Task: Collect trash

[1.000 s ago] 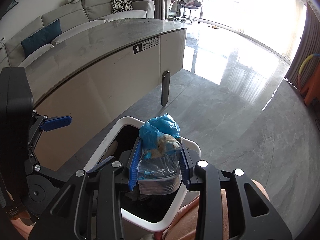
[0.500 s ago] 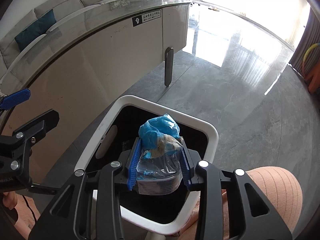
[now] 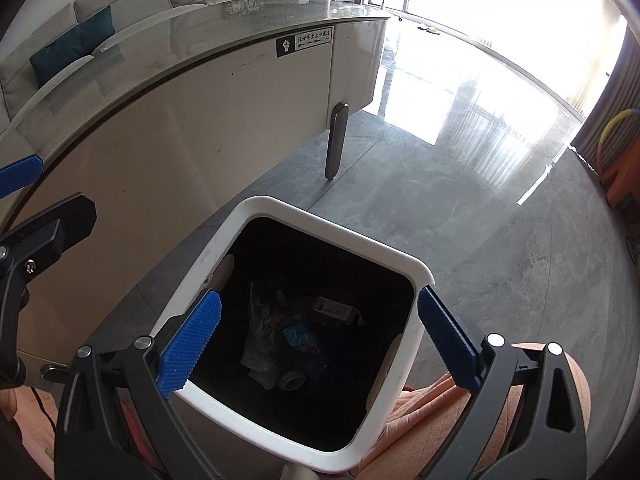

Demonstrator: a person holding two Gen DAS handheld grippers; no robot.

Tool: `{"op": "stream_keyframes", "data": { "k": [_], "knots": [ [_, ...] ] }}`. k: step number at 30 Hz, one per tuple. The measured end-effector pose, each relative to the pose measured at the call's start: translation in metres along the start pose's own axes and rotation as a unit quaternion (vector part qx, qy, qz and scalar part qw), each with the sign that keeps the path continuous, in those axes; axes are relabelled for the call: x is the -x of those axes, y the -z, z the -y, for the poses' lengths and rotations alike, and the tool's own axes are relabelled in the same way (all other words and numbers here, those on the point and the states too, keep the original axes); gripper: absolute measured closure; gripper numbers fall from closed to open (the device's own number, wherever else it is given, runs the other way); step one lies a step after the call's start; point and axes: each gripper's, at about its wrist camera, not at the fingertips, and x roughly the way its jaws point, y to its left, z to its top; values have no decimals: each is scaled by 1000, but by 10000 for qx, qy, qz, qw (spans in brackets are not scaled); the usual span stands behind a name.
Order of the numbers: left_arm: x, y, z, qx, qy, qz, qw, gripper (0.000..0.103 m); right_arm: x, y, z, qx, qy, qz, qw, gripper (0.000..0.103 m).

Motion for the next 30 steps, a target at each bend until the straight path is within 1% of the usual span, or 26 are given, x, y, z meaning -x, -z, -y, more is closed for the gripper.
{"op": "stream_keyframes", "data": {
  "k": [3, 7, 10, 13, 16, 19, 21, 27, 29, 30],
  "knots": [
    [8, -4, -8, 127, -12, 110, 9999, 5, 12, -8, -4, -22, -87, 204, 9998, 5],
    [25, -14, -26, 396, -113, 407, 9983, 5, 38, -27, -15, -6, -240, 605, 9979, 5],
    [43, -21, -46, 688, -147, 667, 9953, 5, 58, -48, -26, 67, -404, 936, 9948, 5],
    [61, -28, -70, 1037, -235, 875, 9905, 5, 81, -68, -42, 152, -563, 1275, 9901, 5],
    [83, -33, -97, 1430, -571, 1133, 9816, 5, 101, -87, -61, 269, -750, 1584, 9842, 5],
    [107, -34, -126, 1824, -883, 1376, 9695, 5, 117, -103, -86, 442, -849, 1839, 9783, 5],
    [120, -33, -144, 2028, -1065, 1455, 9625, 5, 125, -111, -103, 538, -973, 1979, 9739, 5],
    [156, -24, -188, 2422, -1535, 1692, 9429, 5, 141, -125, -149, 687, -1422, 2285, 9607, 5],
    [166, -20, -198, 2504, -1723, 1768, 9362, 5, 144, -130, -159, 657, -1507, 2340, 9582, 5],
    [169, -18, -201, 2505, -1814, 1782, 9341, 5, 145, -132, -164, 651, -1543, 2366, 9571, 5]
  ]
}}
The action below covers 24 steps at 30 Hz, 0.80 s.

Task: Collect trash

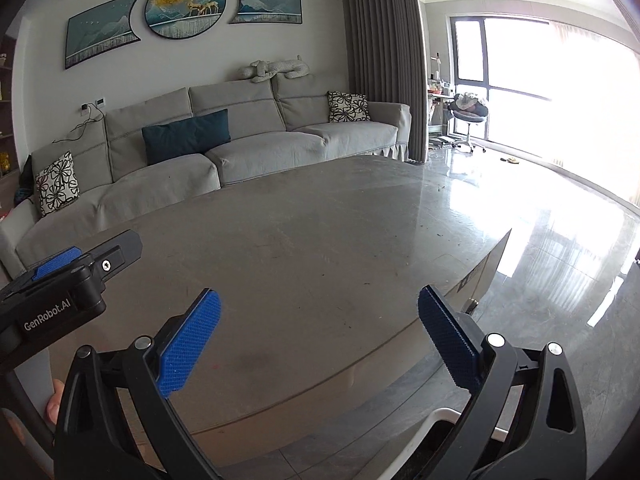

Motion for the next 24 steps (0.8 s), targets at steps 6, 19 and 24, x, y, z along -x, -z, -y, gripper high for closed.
{"op": "stream_keyframes", "data": {
  "k": [6, 19, 24],
  "knots": [
    [6, -6, -14, -48, -261, 63, 9996, 5, -10, -6, -18, 68, -13, -29, 10000, 5],
    [16, -11, -20, -178, -349, 283, 9988, 5, -16, -7, -39, 302, 63, 14, 9995, 5],
    [16, -11, -21, -197, -355, 284, 9988, 5, -14, -8, -38, 275, 25, 47, 9996, 5]
  ]
}}
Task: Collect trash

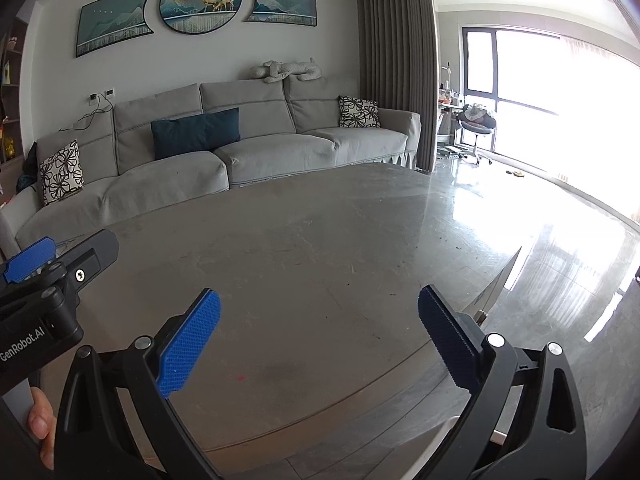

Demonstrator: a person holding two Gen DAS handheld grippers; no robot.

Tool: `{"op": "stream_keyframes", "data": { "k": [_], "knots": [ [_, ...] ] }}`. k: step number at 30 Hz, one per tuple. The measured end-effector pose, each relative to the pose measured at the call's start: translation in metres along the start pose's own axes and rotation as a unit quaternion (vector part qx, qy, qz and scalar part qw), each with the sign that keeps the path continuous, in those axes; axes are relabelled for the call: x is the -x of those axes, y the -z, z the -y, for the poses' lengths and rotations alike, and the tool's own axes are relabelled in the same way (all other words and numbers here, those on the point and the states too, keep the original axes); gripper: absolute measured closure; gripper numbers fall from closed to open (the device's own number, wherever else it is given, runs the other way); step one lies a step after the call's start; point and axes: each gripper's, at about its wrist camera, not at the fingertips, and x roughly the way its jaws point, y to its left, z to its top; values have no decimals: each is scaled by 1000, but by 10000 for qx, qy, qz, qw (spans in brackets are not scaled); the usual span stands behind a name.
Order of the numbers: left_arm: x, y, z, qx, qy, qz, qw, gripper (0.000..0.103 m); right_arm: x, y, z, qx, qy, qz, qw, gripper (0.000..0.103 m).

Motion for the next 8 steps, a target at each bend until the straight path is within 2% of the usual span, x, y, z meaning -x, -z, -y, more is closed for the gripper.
{"op": "stream_keyframes", "data": {
  "k": [5, 8],
  "knots": [
    [-3, 1, -6, 58, 196, -114, 9997, 5, 4, 3, -3, 35, -14, 36, 10000, 5],
    [-4, 1, -9, 71, 160, -138, 9998, 5, 4, 3, -4, 27, -32, 40, 10000, 5]
  ]
}}
